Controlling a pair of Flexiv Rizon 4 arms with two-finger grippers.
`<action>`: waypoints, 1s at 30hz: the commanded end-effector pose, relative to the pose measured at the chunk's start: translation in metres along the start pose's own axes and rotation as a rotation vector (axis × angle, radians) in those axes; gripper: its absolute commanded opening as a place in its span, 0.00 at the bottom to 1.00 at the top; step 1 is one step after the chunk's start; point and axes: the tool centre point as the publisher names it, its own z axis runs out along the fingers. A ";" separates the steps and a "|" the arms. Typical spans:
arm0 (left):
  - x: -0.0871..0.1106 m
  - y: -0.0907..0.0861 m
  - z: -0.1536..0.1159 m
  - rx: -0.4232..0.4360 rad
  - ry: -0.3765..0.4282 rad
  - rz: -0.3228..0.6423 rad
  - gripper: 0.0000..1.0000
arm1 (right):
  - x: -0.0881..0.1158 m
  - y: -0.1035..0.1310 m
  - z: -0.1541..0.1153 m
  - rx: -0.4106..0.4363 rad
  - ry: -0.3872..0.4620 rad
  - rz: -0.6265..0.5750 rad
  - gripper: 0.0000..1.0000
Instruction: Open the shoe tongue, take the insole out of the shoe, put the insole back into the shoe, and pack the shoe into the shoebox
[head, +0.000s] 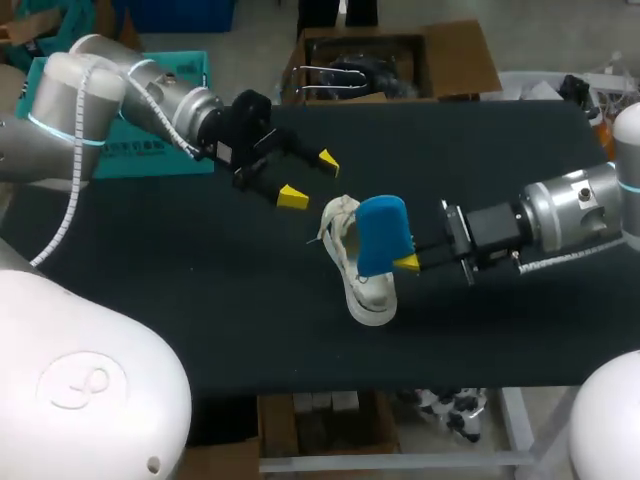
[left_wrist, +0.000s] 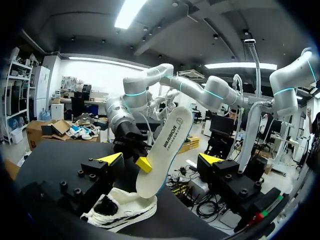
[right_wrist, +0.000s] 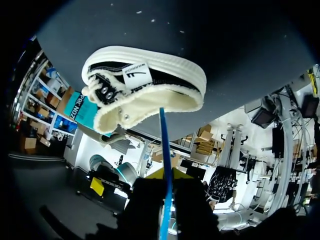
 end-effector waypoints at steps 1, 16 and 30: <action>-0.001 -0.003 0.000 -0.015 0.004 -0.001 1.00 | -0.003 -0.002 -0.001 -0.005 0.006 0.000 0.00; -0.029 0.011 -0.018 -0.050 0.338 0.215 1.00 | -0.031 -0.029 0.002 0.068 -0.110 -0.063 0.00; -0.022 0.032 -0.015 -0.143 0.477 0.177 1.00 | -0.050 -0.025 -0.001 0.124 -0.238 -0.089 0.00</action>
